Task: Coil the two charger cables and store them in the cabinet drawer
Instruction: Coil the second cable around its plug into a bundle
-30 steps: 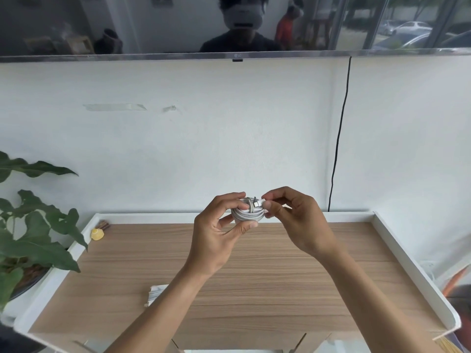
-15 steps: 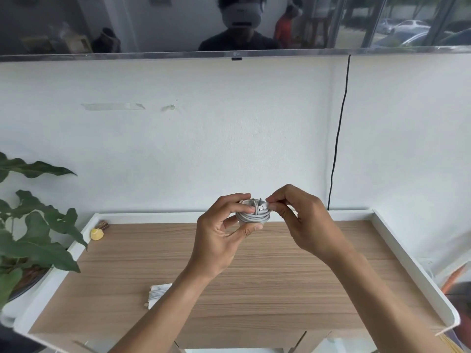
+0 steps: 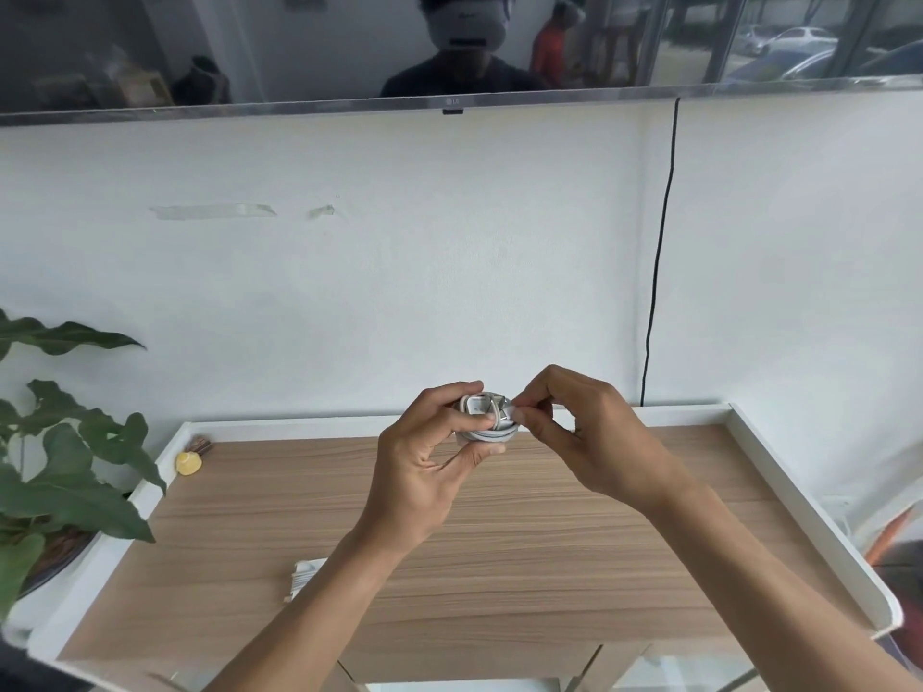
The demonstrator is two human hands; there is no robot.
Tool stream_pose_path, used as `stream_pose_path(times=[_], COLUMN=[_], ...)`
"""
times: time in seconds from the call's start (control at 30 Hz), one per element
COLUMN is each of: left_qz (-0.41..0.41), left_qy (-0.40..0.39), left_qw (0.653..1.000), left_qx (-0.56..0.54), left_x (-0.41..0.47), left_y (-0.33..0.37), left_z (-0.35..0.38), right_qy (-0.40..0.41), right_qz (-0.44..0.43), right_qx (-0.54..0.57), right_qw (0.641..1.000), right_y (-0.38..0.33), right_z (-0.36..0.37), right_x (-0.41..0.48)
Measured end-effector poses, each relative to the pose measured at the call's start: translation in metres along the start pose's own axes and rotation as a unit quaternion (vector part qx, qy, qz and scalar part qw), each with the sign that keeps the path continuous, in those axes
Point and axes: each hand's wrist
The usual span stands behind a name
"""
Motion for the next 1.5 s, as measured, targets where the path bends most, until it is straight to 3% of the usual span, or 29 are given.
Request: stream_pose_path(times=[0.13,0.57,0.73,0.93,1.2,1.5], left_qz=[0.024,-0.030,-0.052,-0.053,-0.022,-0.021], left_qy=[-0.012,-0.002,0.010,0.004,-0.011,-0.012], left_qw=[0.999,0.999,0.998,0.998,1.000,1.000], left_qx=[0.038,-0.020,-0.029,-0.030,0.006,0.016], left_x=[-0.001,-0.012,-0.012,-0.018,-0.016,-0.027], left_y=[-0.003,-0.012,-0.017,-0.017,-0.013,-0.012], left_z=[0.002,0.006,0.003,0.000,-0.001,-0.003], right_qy=[-0.013,0.046,0.112,0.048,0.071,0.069], right_qz=[0.050,0.043,0.120,0.109,0.060,0.084], right_qx=[0.051,0.062,0.139,0.160,0.084,0.119], right_qw=[0.997,0.996,0.976,0.980,0.992,0.987], right_y=[0.004,0.013,0.011,0.013,0.017,0.020], right_z=[0.005,0.023,0.034,0.029,0.031,0.047], right_x=[0.000,0.000,-0.007,-0.010,-0.011,-0.018])
Point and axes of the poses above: each hand's wrist, its own x-axis towards the middle knuckle, its own z-axis out of the palm, y = z × x, and after that the axes turned 4 degrees about z, right-handed
